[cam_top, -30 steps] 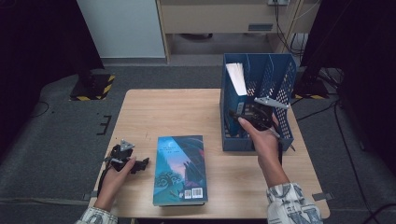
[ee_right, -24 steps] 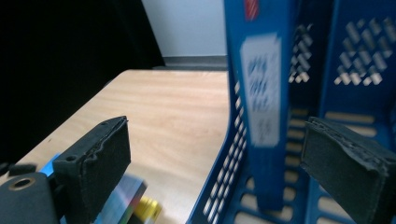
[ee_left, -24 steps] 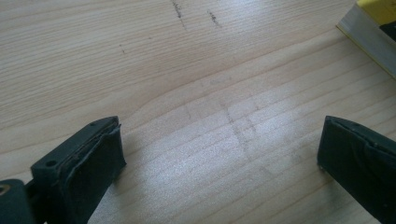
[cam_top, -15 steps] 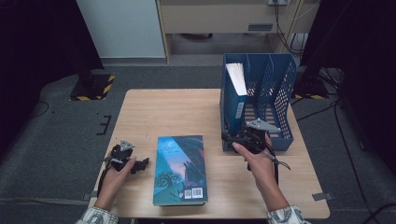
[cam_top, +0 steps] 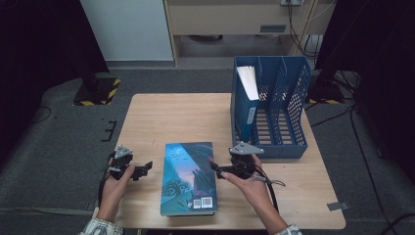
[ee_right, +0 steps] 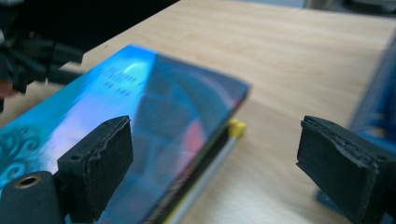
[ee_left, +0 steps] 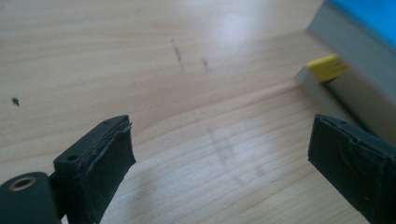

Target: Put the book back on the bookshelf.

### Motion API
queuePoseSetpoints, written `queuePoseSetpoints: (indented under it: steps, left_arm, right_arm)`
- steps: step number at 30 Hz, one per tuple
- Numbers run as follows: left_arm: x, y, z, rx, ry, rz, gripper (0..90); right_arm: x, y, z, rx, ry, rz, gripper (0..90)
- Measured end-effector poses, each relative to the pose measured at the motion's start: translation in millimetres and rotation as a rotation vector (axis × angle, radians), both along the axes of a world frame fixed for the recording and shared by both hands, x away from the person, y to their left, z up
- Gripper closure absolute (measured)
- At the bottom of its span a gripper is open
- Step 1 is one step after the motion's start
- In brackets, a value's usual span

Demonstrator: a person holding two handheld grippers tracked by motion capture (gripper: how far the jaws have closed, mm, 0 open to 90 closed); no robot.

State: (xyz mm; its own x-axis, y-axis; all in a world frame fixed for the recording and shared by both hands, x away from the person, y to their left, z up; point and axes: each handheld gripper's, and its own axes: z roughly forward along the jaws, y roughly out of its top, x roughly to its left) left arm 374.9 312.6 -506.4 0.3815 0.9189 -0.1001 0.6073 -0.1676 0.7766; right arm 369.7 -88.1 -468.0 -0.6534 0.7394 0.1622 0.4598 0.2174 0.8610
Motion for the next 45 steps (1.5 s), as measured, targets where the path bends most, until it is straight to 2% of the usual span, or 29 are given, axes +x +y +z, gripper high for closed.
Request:
queuePoseSetpoints:
  steps: [3,6,10,12,14,19,21,25,31,35,37,41,45]
  left_arm:
    - [-5.8,-5.7,8.6,-0.029,-0.024,-0.015,6.1]
    - [-12.0,-14.6,12.6,-0.057,-0.02,-0.049,5.8]
    - [-17.4,-26.1,16.1,-0.06,-0.026,-0.098,5.3]
    - [-18.7,-33.2,17.6,-0.081,-0.019,-0.132,5.3]
    - [-20.0,-37.3,18.5,-0.072,-0.024,-0.135,5.9]
    - [-18.9,-34.5,16.8,-0.112,0.01,-0.134,6.9]
    - [-19.4,-34.1,17.9,-0.115,0.015,-0.143,7.0]
    - [-23.3,-35.3,23.0,-0.179,0.014,-0.149,5.9]
    - [-27.2,-52.9,18.9,-0.172,0.041,-0.231,5.7]
    - [-28.1,-64.1,15.5,-0.145,0.056,-0.278,5.5]
    - [-27.6,-67.9,13.3,-0.158,0.066,-0.306,3.9]
    - [-26.6,-70.6,10.8,-0.174,0.075,-0.321,2.6]
    - [-24.4,-73.1,6.1,-0.224,0.107,-0.344,1.8]
  right_arm:
    - [-3.8,11.6,-7.0,-0.009,0.027,0.033,10.8]
    - [-5.4,19.2,-13.3,-0.018,0.043,0.055,10.2]
    - [-7.9,25.9,-17.4,-0.008,0.061,0.078,9.3]
    - [-8.4,28.3,-18.4,-0.002,0.07,0.09,8.1]
    - [-8.0,30.3,-20.2,-0.001,0.083,0.097,7.0]
    - [-4.7,33.6,-25.3,-0.006,0.116,0.093,7.0]
    - [-4.2,35.8,-27.3,-0.006,0.125,0.096,6.3]
    - [-4.5,37.9,-28.7,0.006,0.133,0.1,6.0]
    - [-4.4,37.7,-29.6,0.012,0.135,0.101,5.7]
    - [-3.2,38.6,-30.8,0.019,0.137,0.098,4.4]
    - [-2.8,38.8,-31.4,0.021,0.145,0.099,3.7]
    - [-1.4,39.4,-32.7,0.031,0.153,0.099,2.6]
    - [0.3,39.5,-34.9,0.045,0.168,0.1,1.3]
